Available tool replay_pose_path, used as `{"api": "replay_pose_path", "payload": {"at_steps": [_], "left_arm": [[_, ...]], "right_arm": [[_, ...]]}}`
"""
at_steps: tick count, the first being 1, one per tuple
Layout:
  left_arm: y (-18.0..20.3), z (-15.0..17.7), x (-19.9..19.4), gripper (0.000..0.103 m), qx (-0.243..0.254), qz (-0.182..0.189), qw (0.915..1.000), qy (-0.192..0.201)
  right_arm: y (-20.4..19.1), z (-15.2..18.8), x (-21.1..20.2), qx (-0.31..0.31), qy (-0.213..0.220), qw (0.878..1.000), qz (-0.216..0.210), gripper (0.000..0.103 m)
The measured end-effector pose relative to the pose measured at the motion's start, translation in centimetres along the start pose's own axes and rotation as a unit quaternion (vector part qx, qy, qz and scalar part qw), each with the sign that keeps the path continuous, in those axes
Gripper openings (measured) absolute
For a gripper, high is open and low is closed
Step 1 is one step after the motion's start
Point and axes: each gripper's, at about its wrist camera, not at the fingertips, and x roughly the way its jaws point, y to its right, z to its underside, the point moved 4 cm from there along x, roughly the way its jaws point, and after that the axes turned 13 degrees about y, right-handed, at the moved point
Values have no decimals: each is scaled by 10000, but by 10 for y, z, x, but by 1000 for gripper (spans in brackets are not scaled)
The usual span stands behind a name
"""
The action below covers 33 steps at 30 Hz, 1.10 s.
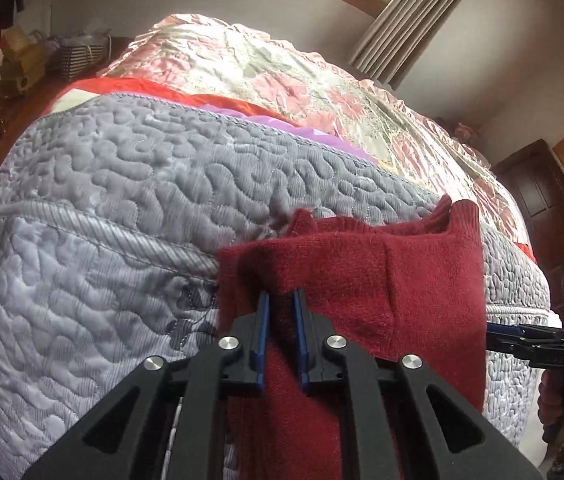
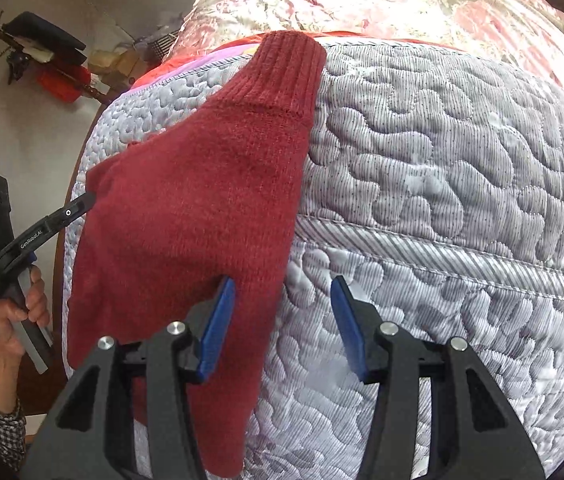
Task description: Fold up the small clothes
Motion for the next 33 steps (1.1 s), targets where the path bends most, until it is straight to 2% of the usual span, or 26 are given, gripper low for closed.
{"api": "replay_pose_path", "payload": {"at_steps": [1,3,4,7,10,14,19,22,24,28,29,31,32,33], "left_arm": [[2,-1,-3,25,-49,16,10000,-12],[3,-2,-11,63,-156,33,9998,-129],[3,-1,-16,67,-194,70,9996,-185],[9,9,-27,71,-248,492,9975,-451],[11,27,-31,74,-228,635,9949,-744],[10,47,-22,78,-258,773,9910,-1062],[-3,60,-1,80,-538,945,9855,-1306],[-5,60,8,87,-648,1105,9816,-1417],[1,60,12,97,-559,1316,9783,-1498],[17,63,18,96,-291,1541,9733,-1674],[20,64,17,91,-245,1605,9720,-1700],[24,63,13,78,-233,1751,9696,-1691],[23,63,12,61,-238,1753,9693,-1705],[21,64,11,52,-207,1720,9698,-1718]], "right_arm": [[-1,-1,-2,-26,30,10000,6,50],[1,1,-12,-57,78,10000,5,53],[1,3,-16,-53,98,9999,-21,55],[1,7,-27,-30,147,9997,-175,59],[-4,13,-30,-47,76,9994,-333,65],[-11,23,-24,-107,-66,9991,-405,65],[-8,32,-7,94,-284,9979,-568,67],[-6,33,-1,155,-322,9975,-607,68],[-7,32,1,209,-346,9971,-640,68],[-9,30,9,218,-378,9968,-667,69],[-9,30,8,188,-365,9969,-669,69],[-12,25,13,120,-343,9971,-662,69],[-12,25,12,102,-335,9972,-665,69],[-10,26,11,99,-329,9971,-675,69]]}}
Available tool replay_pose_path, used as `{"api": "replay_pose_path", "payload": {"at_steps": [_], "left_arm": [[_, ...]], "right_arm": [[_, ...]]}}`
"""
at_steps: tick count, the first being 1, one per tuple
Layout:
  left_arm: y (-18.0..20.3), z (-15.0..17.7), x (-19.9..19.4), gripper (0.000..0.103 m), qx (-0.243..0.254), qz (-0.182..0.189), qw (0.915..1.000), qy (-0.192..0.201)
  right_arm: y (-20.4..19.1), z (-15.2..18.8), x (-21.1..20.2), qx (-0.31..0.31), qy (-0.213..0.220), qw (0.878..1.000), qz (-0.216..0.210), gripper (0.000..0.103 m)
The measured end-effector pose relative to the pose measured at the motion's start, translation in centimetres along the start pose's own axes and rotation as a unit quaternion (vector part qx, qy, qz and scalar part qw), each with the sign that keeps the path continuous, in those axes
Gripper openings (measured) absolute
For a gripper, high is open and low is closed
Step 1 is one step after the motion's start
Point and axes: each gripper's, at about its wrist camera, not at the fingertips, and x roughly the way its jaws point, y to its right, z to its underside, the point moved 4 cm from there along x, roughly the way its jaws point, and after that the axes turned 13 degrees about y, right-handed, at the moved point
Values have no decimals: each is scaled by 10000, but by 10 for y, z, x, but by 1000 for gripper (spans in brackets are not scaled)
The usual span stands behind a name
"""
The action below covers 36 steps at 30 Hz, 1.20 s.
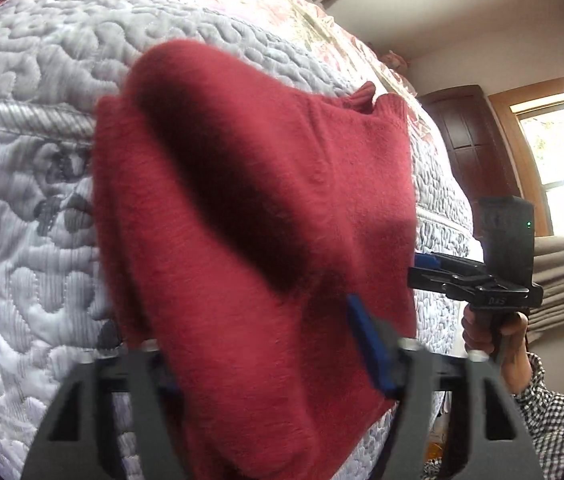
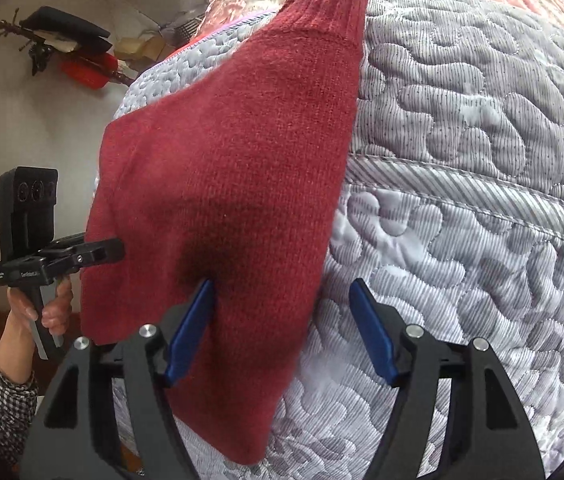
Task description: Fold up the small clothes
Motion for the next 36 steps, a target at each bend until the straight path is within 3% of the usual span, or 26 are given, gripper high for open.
{"api": "replay_pose_path", "payload": {"at_steps": [2,4,5,7,9,13,16,17,18,20,21,26,29,36], "left_arm": [[-6,1,0,49,63,-40,10000,-24],[-15,1,7,59,-157,53,9998,-78],[-18,0,9,70,-218,234,9994,-109],[-21,-4,11,77,-359,322,9988,-102],[-16,-5,13,94,-453,485,9978,-75],[7,0,27,98,307,130,9991,-247],[11,0,26,84,513,-45,9981,-351],[6,-2,24,64,482,-156,9980,-366],[1,-3,20,50,370,-151,9985,-365],[-2,-2,15,31,169,-82,9993,-322],[-3,-2,12,27,157,-81,9995,-277],[5,7,-10,23,-207,210,9995,109],[27,16,-24,22,-116,396,9989,241],[119,32,-27,22,104,1178,9923,363]], "right_arm": [[1,0,1,32,-4,10000,-69,69],[1,-1,2,51,-3,9999,-104,69],[2,0,0,48,0,9999,-129,69],[-1,1,1,47,1,9999,-155,69],[0,2,2,67,-22,9998,-207,69],[3,1,11,378,-69,9983,-436,69],[1,3,19,554,-144,9956,-737,63],[1,4,21,583,-150,9952,-772,61],[1,6,21,599,-144,9951,-774,56],[-1,6,19,624,-82,9945,-832,46],[-2,7,16,644,-49,9941,-877,40],[-6,11,-16,728,193,9903,-1165,33],[-9,18,-43,536,294,9920,-1109,33],[21,43,-120,689,494,9914,-997,33]]}}
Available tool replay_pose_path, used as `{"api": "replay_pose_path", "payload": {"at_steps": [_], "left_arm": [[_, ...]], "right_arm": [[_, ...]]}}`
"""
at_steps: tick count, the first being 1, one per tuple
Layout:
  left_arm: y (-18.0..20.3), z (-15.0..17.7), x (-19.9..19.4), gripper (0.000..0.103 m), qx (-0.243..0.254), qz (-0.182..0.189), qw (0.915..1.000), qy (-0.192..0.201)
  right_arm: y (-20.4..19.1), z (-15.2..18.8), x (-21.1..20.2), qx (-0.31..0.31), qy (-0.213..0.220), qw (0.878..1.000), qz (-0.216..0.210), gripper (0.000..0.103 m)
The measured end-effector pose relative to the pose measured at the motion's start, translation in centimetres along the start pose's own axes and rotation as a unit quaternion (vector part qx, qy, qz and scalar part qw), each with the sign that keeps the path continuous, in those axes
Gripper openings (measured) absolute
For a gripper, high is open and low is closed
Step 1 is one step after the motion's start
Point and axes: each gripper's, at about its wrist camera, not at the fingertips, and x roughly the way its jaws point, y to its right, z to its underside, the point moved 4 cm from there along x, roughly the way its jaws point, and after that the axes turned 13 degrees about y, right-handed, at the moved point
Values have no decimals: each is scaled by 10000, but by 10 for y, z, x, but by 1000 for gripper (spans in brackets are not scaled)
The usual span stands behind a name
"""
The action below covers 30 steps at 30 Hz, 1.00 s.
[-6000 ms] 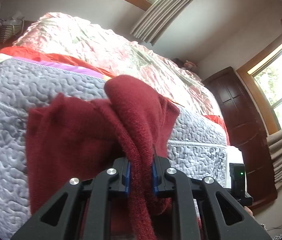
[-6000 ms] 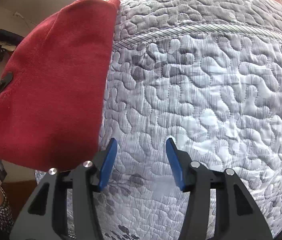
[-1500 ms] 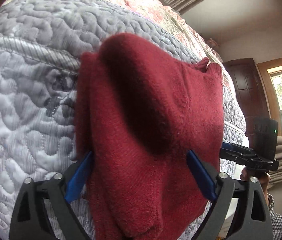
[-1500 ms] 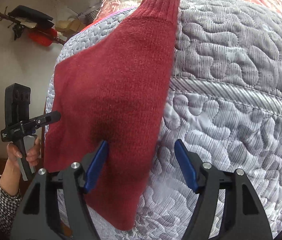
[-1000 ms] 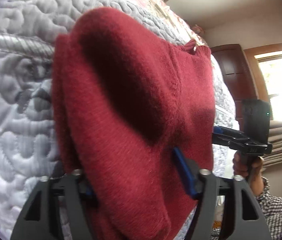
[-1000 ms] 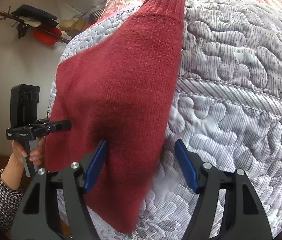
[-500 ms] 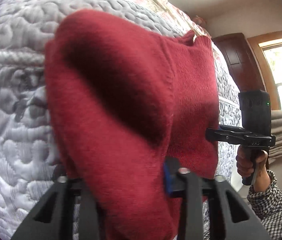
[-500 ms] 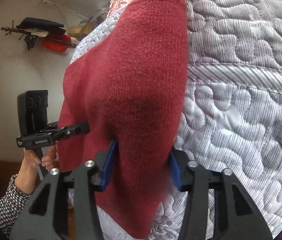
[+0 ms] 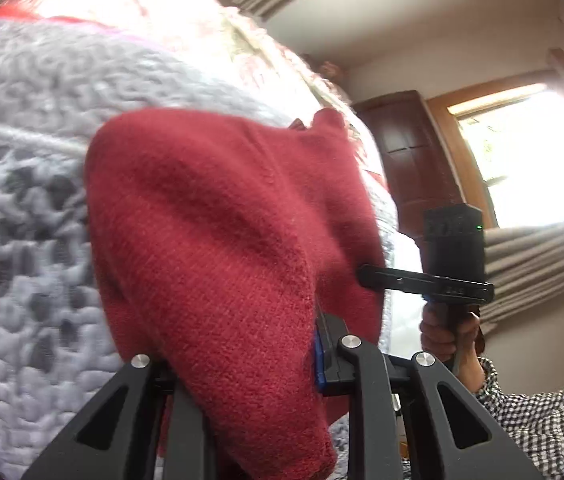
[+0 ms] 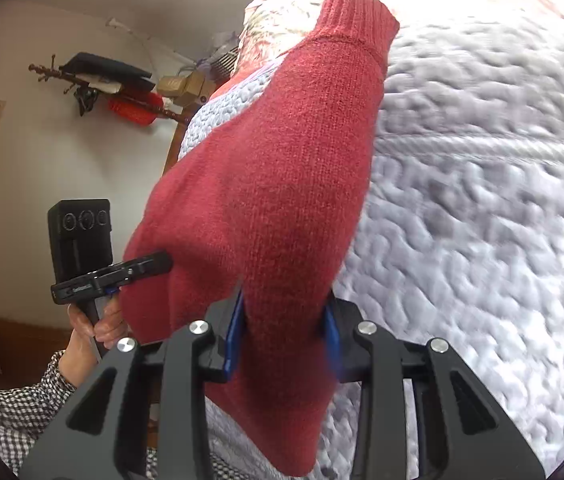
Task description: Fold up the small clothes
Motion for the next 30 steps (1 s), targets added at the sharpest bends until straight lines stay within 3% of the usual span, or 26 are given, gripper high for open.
{"api": "replay_pose_path", "payload": {"at_steps": [6,11,13,16,20,24,30], "left_arm": [[51,17,65,22,103,217,9992,-331],[50,55,142,24,104,-299,9967,-742],[50,66,159,26,206,-582,9953,-746],[48,67,162,34,172,-732,9952,-626],[47,68,141,44,258,-989,9934,-522],[54,65,126,55,413,-1220,9912,-298],[37,35,119,56,-31,-1052,9944,-2]], "right_arm": [[42,20,-76,104,263,9984,484,33],[117,47,-79,574,-14,9918,1145,33],[132,56,-77,744,74,9914,1072,34],[139,60,-79,866,200,9919,905,35],[124,51,-74,607,177,9923,1065,38],[112,47,-73,394,189,9907,1290,49],[102,49,-61,229,211,9887,1463,53]]}}
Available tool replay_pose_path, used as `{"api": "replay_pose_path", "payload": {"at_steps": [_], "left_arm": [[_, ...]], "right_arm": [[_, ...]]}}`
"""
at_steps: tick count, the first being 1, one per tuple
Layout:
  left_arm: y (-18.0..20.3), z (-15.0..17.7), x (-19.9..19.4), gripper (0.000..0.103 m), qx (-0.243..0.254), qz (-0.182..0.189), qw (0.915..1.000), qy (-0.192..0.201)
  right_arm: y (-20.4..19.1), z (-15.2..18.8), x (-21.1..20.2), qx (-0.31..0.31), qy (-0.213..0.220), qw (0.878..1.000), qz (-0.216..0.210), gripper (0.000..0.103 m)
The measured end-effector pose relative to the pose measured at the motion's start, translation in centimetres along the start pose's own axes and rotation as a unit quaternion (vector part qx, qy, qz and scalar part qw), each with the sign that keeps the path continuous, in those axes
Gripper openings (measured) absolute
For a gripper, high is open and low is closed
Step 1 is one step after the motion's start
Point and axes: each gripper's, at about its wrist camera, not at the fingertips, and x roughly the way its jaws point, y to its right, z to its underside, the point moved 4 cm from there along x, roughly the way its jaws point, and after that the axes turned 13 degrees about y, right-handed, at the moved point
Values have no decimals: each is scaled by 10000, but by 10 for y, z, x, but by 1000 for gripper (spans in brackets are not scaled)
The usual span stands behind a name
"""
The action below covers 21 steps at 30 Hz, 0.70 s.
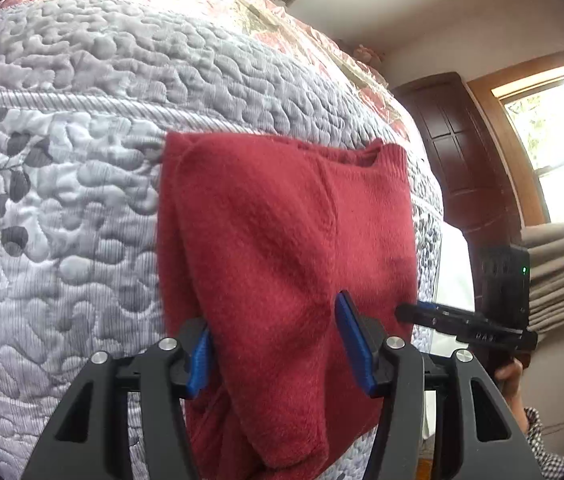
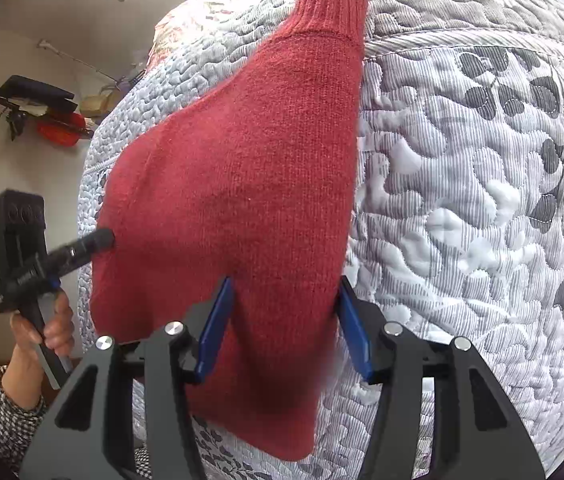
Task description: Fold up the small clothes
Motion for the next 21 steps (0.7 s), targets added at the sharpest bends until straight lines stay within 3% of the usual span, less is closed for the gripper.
{"api": "replay_pose_path", "payload": {"at_steps": [4,6,9,11,13,17,19,21], "left_arm": [[-6,-20,9,50,-206,-37,9997,97],[-6,-25,10,26,-128,-20,9998,170],[9,-23,0,19,324,-18,9980,540],[8,-17,0,19,609,-316,9955,660],[-14,-12,7,19,366,-501,9967,528],[-25,-14,10,28,176,-461,9981,358],[-23,-16,3,44,57,-430,9987,251],[-21,-14,-8,67,-46,-244,9996,157]], "right_arm": [[-1,-3,7,-4,3,10000,61,53],[-4,-3,8,-46,13,9999,109,53],[-7,-2,12,-102,51,9998,143,53],[-7,-1,13,-107,70,9998,147,53],[-8,-1,18,-77,51,9999,127,54],[-11,-3,25,-57,1,9998,189,57],[-12,-4,23,-99,2,9997,226,57],[-15,-5,17,-190,54,9995,262,57]]}}
